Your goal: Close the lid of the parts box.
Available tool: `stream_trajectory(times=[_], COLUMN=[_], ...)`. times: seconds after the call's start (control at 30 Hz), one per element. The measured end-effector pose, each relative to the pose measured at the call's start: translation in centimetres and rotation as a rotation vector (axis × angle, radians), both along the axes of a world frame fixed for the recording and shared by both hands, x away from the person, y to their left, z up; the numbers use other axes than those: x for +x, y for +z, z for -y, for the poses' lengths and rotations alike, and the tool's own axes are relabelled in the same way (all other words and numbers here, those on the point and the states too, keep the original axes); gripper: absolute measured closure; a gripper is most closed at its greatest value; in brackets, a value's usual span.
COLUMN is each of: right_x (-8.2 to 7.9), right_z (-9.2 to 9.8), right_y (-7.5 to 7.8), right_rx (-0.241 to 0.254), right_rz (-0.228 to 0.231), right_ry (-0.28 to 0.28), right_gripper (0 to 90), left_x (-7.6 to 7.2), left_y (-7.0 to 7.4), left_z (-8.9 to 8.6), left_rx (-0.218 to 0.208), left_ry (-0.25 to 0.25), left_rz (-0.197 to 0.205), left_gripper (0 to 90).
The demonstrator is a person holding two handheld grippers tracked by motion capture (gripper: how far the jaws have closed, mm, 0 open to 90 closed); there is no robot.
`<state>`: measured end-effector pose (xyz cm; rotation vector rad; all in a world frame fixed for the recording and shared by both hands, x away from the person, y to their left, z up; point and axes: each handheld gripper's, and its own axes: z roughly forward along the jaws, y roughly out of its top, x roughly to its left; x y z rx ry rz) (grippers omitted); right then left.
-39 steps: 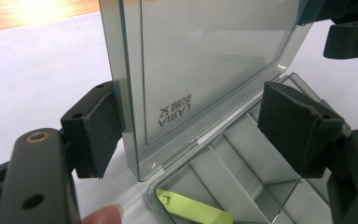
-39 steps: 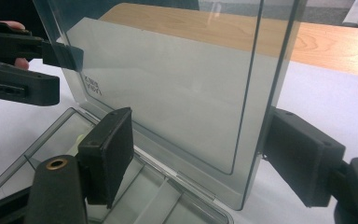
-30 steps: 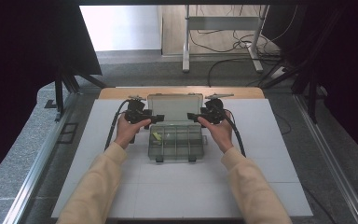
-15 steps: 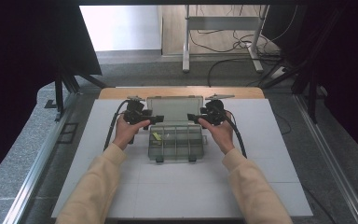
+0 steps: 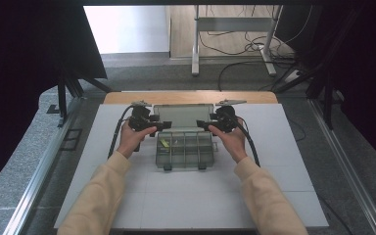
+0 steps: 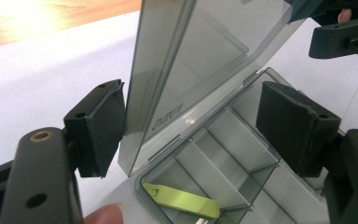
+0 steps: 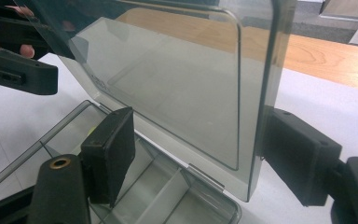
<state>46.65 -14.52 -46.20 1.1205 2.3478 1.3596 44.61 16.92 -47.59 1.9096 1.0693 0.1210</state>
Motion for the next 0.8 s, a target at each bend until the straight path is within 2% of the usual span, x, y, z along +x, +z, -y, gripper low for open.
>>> stream_trajectory(times=[0.8], right_x=[-1.1], right_z=[0.1], right_y=[0.0], right_rx=[-0.011], right_rz=[0.031], right_ry=[0.014], right_gripper=[26.8], left_x=[-0.6], left_y=[0.0], left_z=[0.1], left_rx=[-0.004], left_ry=[-0.019], left_rz=[0.02], left_gripper=[25.4])
